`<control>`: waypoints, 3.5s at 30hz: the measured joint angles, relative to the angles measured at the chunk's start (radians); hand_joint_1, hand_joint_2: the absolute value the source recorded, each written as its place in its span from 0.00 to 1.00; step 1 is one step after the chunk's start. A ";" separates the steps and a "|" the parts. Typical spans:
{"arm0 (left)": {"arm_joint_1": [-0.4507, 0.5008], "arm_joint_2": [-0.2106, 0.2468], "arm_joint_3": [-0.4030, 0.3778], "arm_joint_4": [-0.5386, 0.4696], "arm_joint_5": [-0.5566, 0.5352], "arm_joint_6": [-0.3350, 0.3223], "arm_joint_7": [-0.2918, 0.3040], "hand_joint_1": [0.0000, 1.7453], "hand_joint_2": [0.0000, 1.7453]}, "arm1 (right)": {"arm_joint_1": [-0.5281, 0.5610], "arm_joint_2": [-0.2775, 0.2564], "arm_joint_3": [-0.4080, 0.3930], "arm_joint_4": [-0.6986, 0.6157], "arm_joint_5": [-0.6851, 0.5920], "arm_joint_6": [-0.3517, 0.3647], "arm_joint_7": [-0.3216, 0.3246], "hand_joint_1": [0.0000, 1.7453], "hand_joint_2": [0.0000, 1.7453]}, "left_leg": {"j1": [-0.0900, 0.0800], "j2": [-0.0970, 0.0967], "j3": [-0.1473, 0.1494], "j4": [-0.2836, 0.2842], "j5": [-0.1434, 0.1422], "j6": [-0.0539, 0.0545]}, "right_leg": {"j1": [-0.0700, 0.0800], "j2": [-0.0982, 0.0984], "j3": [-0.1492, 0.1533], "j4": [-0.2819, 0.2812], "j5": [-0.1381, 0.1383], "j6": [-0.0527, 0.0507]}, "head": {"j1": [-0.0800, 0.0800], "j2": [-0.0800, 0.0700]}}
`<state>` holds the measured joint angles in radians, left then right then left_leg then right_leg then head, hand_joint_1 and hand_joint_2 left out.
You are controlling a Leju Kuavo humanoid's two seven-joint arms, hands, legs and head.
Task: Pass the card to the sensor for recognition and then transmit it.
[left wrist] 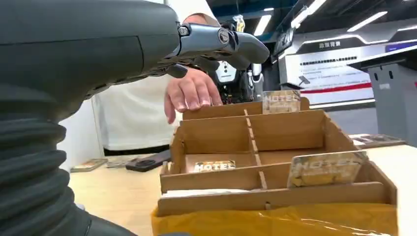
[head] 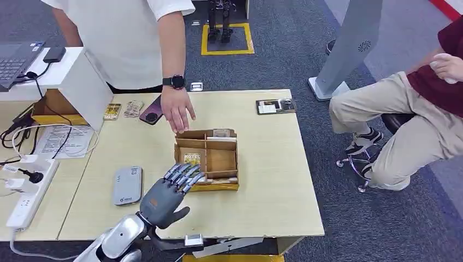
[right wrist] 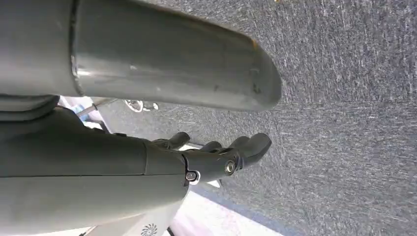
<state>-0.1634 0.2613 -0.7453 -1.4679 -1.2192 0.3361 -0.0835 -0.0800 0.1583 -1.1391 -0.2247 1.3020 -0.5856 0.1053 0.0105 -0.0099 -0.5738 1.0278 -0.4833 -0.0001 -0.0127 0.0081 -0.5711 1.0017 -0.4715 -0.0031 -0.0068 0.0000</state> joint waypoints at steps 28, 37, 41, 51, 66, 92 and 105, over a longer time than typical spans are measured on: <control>-0.025 -0.041 -0.052 0.011 0.059 -0.053 -0.012 0.00 1.00 | -0.001 0.000 -0.001 0.000 0.017 0.001 0.000 0.00 0.00 | 0.000 0.000 0.000 0.000 0.000 0.000 | 0.000 0.000 0.000 0.000 0.000 0.000 | 0.000 0.000; -0.134 -0.197 -0.071 0.187 0.138 -0.123 0.019 0.00 1.00 | -0.008 0.000 0.024 0.000 0.066 0.008 0.000 0.00 0.00 | 0.000 -0.001 0.000 0.001 0.000 0.000 | 0.000 -0.001 0.000 0.000 0.001 0.000 | 0.000 0.000; -0.180 -0.255 -0.077 0.266 0.148 -0.134 0.024 0.00 1.00 | -0.009 0.000 0.032 0.000 0.072 0.009 0.000 0.00 0.00 | 0.000 -0.001 0.000 0.001 0.000 0.000 | 0.000 -0.001 0.000 0.000 0.001 0.001 | 0.000 0.000; -0.228 -0.322 -0.095 0.374 0.150 -0.158 0.035 0.00 1.00 | -0.010 0.000 0.050 0.000 0.080 0.011 0.000 0.00 0.00 | 0.000 -0.001 -0.001 0.001 0.000 0.000 | 0.000 0.000 -0.001 0.000 0.001 0.001 | 0.000 0.000; -0.236 -0.354 -0.106 0.403 0.086 0.074 0.119 0.00 1.00 | -0.010 0.000 0.056 0.000 0.071 0.012 0.000 0.00 0.00 | 0.000 -0.001 -0.001 0.001 0.000 0.000 | 0.000 -0.001 -0.001 0.000 0.001 0.001 | 0.000 0.000; -0.217 -0.354 -0.106 0.439 0.018 0.083 0.113 0.00 1.00 | -0.010 0.000 0.056 0.002 0.061 0.012 0.000 0.00 0.00 | 0.000 -0.001 -0.001 0.001 0.000 0.000 | 0.000 -0.001 -0.001 0.000 0.001 0.001 | 0.000 0.000; -0.217 -0.376 -0.102 0.482 -0.056 0.166 0.238 0.00 1.00 | -0.009 0.000 0.061 0.002 0.058 0.011 0.008 0.00 0.00 | 0.000 -0.001 -0.001 0.001 0.000 0.000 | 0.000 -0.001 -0.001 0.000 0.001 0.001 | 0.000 0.000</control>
<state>-0.3801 -0.1144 -0.8476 -0.9861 -1.2749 0.5016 0.1549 -0.0891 0.1583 -1.0780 -0.2228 1.3603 -0.5745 0.1129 0.0101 -0.0107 -0.5753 1.0290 -0.4834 0.0001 -0.0129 0.0073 -0.5718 1.0013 -0.4707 -0.0025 -0.0069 0.0000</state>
